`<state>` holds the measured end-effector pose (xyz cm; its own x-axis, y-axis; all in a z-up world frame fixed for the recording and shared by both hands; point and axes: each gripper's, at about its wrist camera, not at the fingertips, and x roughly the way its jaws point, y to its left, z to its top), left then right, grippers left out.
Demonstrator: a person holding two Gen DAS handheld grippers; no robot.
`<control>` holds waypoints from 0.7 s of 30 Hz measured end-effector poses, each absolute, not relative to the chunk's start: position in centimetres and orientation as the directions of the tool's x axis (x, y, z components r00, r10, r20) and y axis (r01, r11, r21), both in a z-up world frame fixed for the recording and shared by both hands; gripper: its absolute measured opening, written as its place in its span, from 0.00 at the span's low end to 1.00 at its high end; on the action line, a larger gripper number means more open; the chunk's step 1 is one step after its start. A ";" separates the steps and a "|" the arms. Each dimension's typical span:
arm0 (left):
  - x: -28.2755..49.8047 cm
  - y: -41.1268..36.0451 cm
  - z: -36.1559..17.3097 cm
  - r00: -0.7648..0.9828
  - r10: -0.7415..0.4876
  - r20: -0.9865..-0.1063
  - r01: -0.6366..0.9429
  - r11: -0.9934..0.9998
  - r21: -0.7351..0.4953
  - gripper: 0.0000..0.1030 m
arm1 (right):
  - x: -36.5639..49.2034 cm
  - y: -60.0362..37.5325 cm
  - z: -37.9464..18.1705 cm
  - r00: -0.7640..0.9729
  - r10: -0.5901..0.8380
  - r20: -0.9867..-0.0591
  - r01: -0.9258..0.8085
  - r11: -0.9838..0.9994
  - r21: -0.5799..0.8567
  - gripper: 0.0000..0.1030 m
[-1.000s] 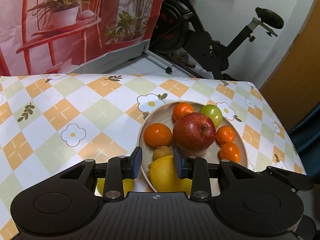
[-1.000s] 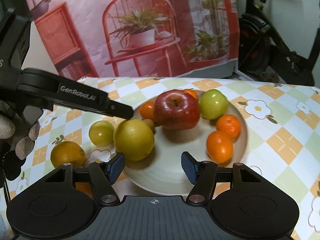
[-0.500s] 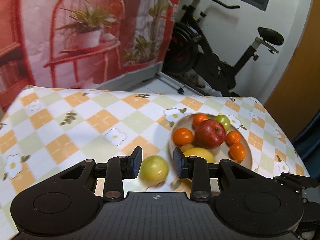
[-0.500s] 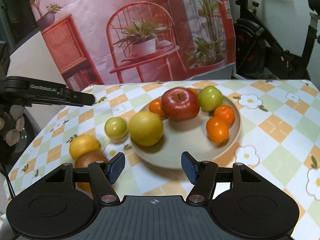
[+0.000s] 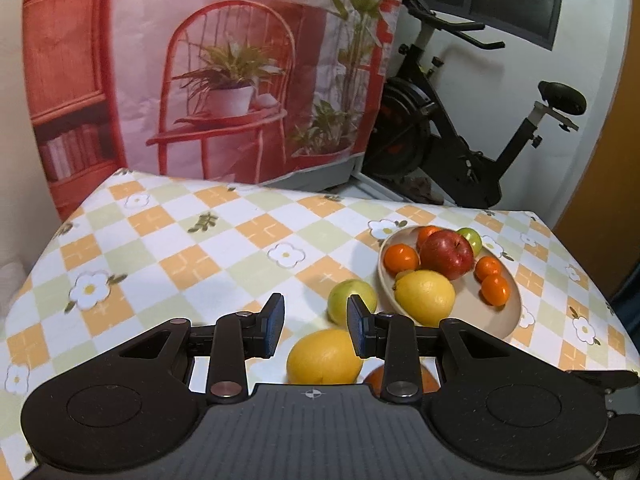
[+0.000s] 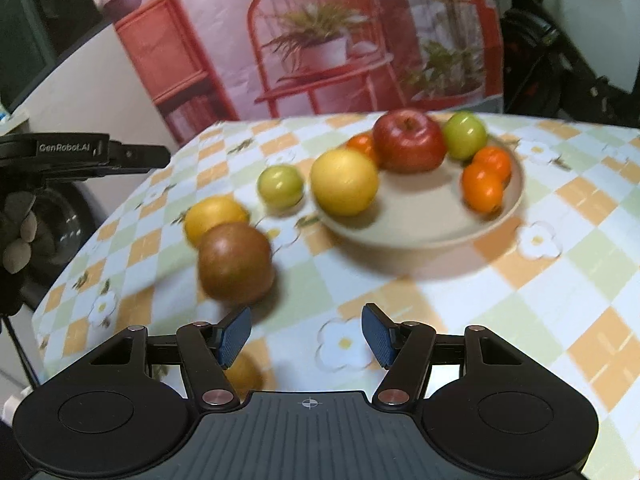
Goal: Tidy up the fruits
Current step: 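Close the right gripper on the small brown fruit beside the plate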
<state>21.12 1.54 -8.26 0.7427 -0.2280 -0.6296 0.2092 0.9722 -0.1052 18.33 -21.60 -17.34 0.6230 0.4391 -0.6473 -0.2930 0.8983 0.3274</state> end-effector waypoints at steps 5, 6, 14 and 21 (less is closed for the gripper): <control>20.5 1.8 -9.0 0.730 -0.213 -0.649 0.202 0.975 -0.093 0.35 | 17.7 -19.9 -17.2 0.596 0.456 -0.661 -0.363 0.887 0.285 0.53; 20.4 1.8 -9.1 0.726 -0.213 -0.654 0.200 0.975 -0.095 0.35 | 17.6 -19.6 -17.2 0.591 0.463 -0.661 -0.375 0.883 0.283 0.52; 20.2 2.0 -9.7 0.714 -0.209 -0.668 0.196 0.976 -0.096 0.35 | 17.5 -18.5 -17.5 0.534 0.509 -0.675 -0.431 0.851 0.301 0.37; 20.1 2.0 -10.0 0.707 -0.207 -0.676 0.197 0.976 -0.094 0.35 | 17.6 -18.0 -18.2 0.474 0.535 -0.699 -0.441 0.831 0.338 0.27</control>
